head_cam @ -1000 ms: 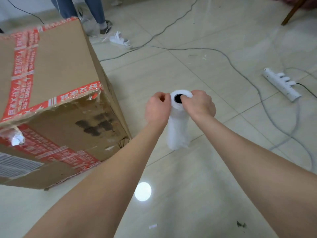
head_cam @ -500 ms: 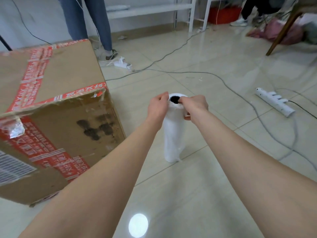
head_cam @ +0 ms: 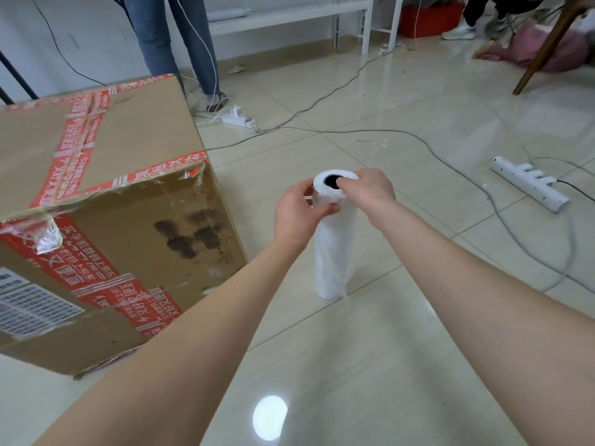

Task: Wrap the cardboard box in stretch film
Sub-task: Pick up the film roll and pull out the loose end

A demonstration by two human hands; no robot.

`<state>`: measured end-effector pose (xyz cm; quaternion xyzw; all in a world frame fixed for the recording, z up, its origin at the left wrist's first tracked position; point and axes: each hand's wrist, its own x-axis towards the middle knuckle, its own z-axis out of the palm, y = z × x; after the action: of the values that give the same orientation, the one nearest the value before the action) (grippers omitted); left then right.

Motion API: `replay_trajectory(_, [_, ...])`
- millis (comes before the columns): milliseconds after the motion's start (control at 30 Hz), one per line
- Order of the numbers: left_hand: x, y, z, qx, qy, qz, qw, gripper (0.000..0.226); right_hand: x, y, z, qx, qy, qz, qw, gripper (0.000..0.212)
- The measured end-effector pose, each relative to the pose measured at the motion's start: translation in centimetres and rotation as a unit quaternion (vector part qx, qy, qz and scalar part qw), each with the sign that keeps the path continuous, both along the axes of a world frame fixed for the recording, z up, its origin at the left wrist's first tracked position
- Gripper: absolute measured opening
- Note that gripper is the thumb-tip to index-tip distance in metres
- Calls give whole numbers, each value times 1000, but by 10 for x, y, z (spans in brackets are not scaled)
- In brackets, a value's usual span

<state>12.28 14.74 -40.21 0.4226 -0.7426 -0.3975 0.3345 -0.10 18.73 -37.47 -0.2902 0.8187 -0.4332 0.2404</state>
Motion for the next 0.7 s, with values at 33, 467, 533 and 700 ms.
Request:
replay_trajectory(33, [2,0,1,-4,3,1,1000,51,-1,0,0,-2,1,1,1000,25])
replay_trajectory(467, [13,-2,12,-8,48,71,996,9,1,9,11,15,40,47,998,34])
replay_trajectory(533, [15,-1,14,-2,57,68,996,8,0,12,13,0,92,45,995,48])
replay_trajectory(700, [15,1,11,13,-4,4,1000,31,3,22,20,1,237,179,955,40])
